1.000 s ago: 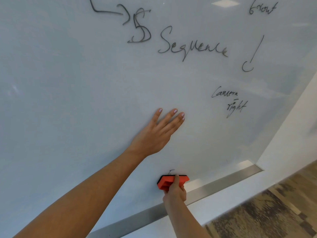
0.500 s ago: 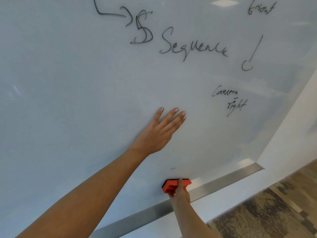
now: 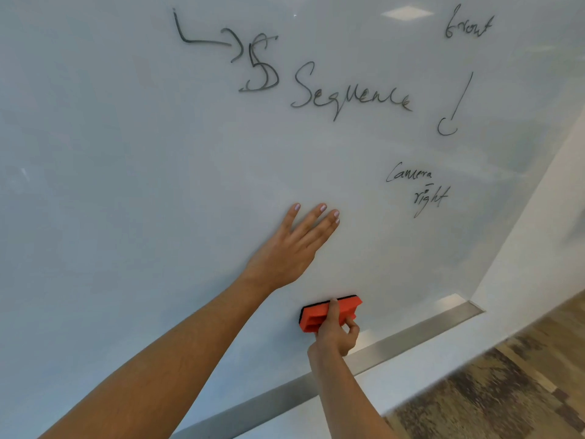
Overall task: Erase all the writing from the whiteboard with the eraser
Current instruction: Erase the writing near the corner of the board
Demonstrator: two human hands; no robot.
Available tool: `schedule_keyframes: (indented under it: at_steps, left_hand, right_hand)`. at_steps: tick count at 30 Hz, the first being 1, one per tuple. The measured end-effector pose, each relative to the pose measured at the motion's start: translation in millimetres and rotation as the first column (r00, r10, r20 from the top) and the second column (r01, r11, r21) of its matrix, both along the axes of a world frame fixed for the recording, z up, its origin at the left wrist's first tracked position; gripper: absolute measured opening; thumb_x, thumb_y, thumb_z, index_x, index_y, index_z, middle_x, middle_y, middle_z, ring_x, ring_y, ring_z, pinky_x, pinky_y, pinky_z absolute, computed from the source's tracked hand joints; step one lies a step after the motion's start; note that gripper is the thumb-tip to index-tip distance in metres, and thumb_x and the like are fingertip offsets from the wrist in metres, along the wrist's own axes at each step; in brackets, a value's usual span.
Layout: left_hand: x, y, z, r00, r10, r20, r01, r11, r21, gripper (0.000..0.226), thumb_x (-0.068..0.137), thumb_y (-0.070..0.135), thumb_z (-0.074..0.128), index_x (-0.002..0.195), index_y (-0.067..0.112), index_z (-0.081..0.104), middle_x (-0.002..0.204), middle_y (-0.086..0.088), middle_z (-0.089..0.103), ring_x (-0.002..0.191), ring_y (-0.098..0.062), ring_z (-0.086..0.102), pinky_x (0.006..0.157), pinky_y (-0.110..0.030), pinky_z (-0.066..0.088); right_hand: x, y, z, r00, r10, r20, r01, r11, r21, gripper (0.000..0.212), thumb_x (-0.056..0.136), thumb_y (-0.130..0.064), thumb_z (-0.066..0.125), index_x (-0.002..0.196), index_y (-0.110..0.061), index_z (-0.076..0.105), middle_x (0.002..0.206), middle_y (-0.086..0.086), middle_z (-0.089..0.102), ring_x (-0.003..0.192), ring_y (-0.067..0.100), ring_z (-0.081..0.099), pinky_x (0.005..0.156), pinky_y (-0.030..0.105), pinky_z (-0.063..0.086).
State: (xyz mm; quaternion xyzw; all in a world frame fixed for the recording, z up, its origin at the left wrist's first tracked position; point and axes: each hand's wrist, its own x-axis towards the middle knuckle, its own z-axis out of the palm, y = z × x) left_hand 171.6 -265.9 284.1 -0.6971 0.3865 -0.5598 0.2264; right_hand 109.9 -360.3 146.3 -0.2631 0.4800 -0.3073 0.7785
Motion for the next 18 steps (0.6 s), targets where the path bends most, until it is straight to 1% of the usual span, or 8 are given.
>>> schedule_keyframes:
  at_steps: [5, 9, 11, 13, 15, 16, 17, 18]
  left_hand:
    - [0, 0, 0, 1.000, -0.006, -0.009, 0.006, 1.000, -0.003, 0.063, 0.100, 0.028, 0.031, 0.157, 0.008, 0.015, 0.165, -0.007, 0.016, 0.151, -0.029, 0.017, 0.117, -0.059, 0.004]
    - [0, 0, -1, 1.000, 0.006, 0.006, -0.006, 1.000, -0.003, 0.063, 0.100, 0.028, 0.030, 0.157, 0.008, 0.014, 0.165, -0.007, 0.015, 0.151, -0.029, 0.016, 0.117, -0.060, 0.002]
    - [1, -1, -1, 1.000, 0.007, 0.007, -0.007, 1.000, 0.000, 0.063, 0.100, 0.029, 0.031, 0.157, 0.008, 0.015, 0.165, -0.007, 0.014, 0.151, -0.029, 0.015, 0.117, -0.060, 0.001]
    - [1, 0, -1, 1.000, 0.010, 0.010, -0.010, 1.000, 0.000, 0.063, 0.100, 0.030, 0.031, 0.157, 0.008, 0.015, 0.165, -0.007, 0.014, 0.151, -0.029, 0.015, 0.117, -0.060, 0.002]
    - [1, 0, -1, 1.000, 0.014, 0.014, -0.014, 1.000, -0.001, 0.064, 0.100, 0.030, 0.032, 0.157, 0.008, 0.014, 0.165, -0.007, 0.014, 0.151, -0.029, 0.015, 0.118, -0.060, 0.002]
    - [1, 0, -1, 1.000, 0.014, 0.015, -0.014, 1.000, -0.003, 0.065, 0.100, 0.030, 0.033, 0.157, 0.007, 0.013, 0.165, -0.007, 0.013, 0.151, -0.029, 0.014, 0.118, -0.060, 0.002]
    - [0, 0, 0, 1.000, 0.012, 0.016, -0.012, 1.000, -0.005, 0.066, 0.100, 0.031, 0.033, 0.157, 0.007, 0.012, 0.165, -0.008, 0.012, 0.151, -0.029, 0.013, 0.118, -0.059, 0.002]
    - [0, 0, 0, 1.000, 0.011, 0.017, -0.011, 1.000, -0.007, 0.066, 0.099, 0.031, 0.034, 0.157, 0.007, 0.012, 0.165, -0.008, 0.012, 0.151, -0.029, 0.013, 0.118, -0.059, 0.002]
  right_hand:
    - [-6, -13, -7, 0.997, -0.006, -0.074, 0.007, 1.000, 0.016, 0.046, 0.076, -0.031, 0.082, 0.111, -0.027, 0.053, 0.123, 0.011, 0.061, 0.099, 0.029, 0.059, 0.084, 0.039, 0.053]
    - [-7, -21, 8, 0.997, -0.037, -0.072, 0.036, 0.999, -0.007, 0.046, 0.080, -0.028, 0.080, 0.118, -0.023, 0.054, 0.123, 0.009, 0.060, 0.095, 0.026, 0.054, 0.078, 0.032, 0.045]
    - [-5, -24, 21, 0.997, -0.078, -0.026, 0.073, 0.988, -0.135, 0.042, 0.079, -0.029, 0.080, 0.112, -0.024, 0.055, 0.116, 0.004, 0.061, 0.094, 0.023, 0.056, 0.077, 0.029, 0.044]
    - [-3, -27, 38, 0.995, -0.086, 0.050, 0.098, 0.939, -0.331, 0.042, 0.077, -0.031, 0.081, 0.111, -0.023, 0.057, 0.112, 0.000, 0.062, 0.094, 0.019, 0.060, 0.076, 0.029, 0.047]
    - [-3, -30, 54, 0.993, -0.043, 0.114, 0.098, 0.842, -0.531, 0.045, 0.076, -0.034, 0.082, 0.114, -0.026, 0.060, 0.111, -0.005, 0.063, 0.093, 0.013, 0.064, 0.079, 0.033, 0.055]
    - [-4, -30, 59, 0.991, -0.005, 0.135, 0.088, 0.777, -0.623, 0.047, 0.076, -0.035, 0.083, 0.116, -0.027, 0.060, 0.112, -0.007, 0.064, 0.094, 0.014, 0.065, 0.081, 0.035, 0.057]
    - [-6, -31, 61, 0.989, 0.031, 0.142, 0.078, 0.709, -0.701, 0.049, 0.076, -0.035, 0.083, 0.118, -0.028, 0.060, 0.114, -0.008, 0.064, 0.098, 0.016, 0.066, 0.081, 0.034, 0.058]
    - [-7, -31, 62, 0.989, 0.055, 0.139, 0.070, 0.653, -0.754, 0.050, 0.077, -0.032, 0.082, 0.121, -0.025, 0.059, 0.117, -0.006, 0.063, 0.102, 0.018, 0.065, 0.081, 0.030, 0.058]
